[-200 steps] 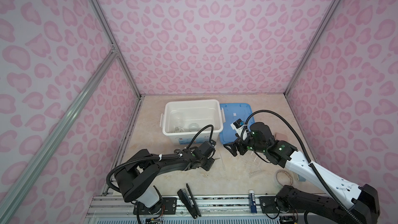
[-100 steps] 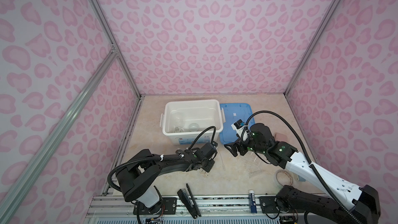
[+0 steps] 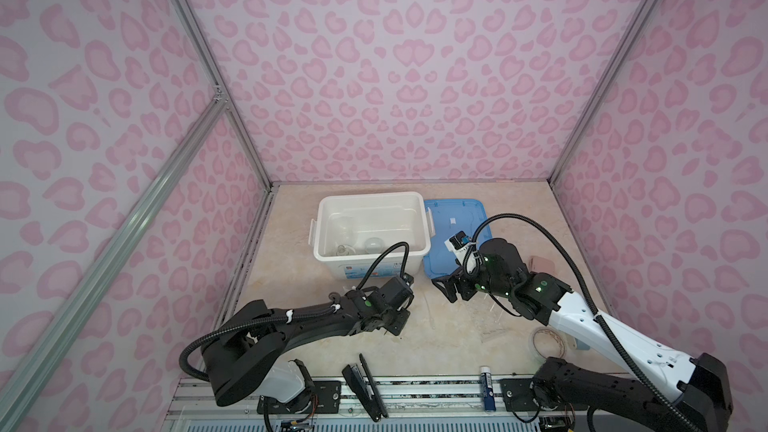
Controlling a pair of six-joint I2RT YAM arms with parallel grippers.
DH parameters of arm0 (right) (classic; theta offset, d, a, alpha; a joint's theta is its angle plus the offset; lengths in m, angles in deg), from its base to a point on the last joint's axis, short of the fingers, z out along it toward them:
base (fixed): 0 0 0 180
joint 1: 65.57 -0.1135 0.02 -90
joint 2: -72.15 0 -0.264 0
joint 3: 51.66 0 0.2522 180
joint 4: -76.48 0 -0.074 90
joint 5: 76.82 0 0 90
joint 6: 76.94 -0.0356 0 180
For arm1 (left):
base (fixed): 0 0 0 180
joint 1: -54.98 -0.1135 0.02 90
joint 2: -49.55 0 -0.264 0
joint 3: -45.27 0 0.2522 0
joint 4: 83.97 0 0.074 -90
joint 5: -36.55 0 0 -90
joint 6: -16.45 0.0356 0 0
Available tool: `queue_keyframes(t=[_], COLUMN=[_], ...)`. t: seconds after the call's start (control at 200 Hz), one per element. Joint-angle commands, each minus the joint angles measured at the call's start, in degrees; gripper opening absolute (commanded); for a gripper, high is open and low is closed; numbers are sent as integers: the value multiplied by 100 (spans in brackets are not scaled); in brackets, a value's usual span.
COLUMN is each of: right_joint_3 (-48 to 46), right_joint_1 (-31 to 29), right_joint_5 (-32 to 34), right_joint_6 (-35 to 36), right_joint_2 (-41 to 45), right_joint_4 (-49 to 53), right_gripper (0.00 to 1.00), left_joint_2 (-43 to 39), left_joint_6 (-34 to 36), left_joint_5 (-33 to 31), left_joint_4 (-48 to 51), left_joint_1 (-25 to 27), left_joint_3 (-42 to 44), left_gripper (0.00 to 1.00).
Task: Organize the chemistry lab equipment
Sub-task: 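Lift the tweezers and carry them over the white bin with the left gripper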
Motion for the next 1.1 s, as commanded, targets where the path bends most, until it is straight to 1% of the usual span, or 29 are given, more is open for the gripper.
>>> queue_keyframes(t=[0.0,0.105,0.235,0.34,0.405,0.545,0.67,0.685,0.73,0.91,1.03,1.095], right_joint_3=[6,127,306,460,599,1039,1492,1540,1677,1899,1923,1891], right_joint_1=[14,23,25,32,45,74,140,152,170,313,420,417], right_joint_5=[133,41,-103,50,152,112,56,55,27,33,-65,-31], right_joint_6=[-275,-727,-1026,-1051,-1043,-1040,-1146,-1155,-1178,-1270,-1451,-1487], right_joint_2=[151,331,441,412,309,-121,-648,-708,-880,-1421,-1656,-1685], right_joint_4=[-200,-338,-536,-673,-735,-830,-844,-834,-840,-1013,-1133,-1224], right_gripper=[98,98,98,98,98,98,98,98,98,98,98,97], left_joint_2=[-489,-962,-1329,-1303,-1163,-641,58,141,419,1462,2001,2267], left_joint_6=[-202,-186,-150,-323,-489,-863,-967,-967,-985,-989,-997,-1052], left_joint_5=[27,272,249,-69,-124,91,126,122,122,174,-17,183], left_joint_4=[123,317,721,1138,1358,1460,1520,1531,1541,1429,1229,1088], left_joint_1=[-11,-96,-197,-379,-596,-1174,-1469,-1503,-1603,-1979,-2086,-2161], left_joint_3=[-118,-418,-1050,-1789,-2285,-3109,-3633,-3820,-4015,-4579,-4688,-4699], left_gripper=[3,3,3,4,4,4,4,4,4,4,4,4])
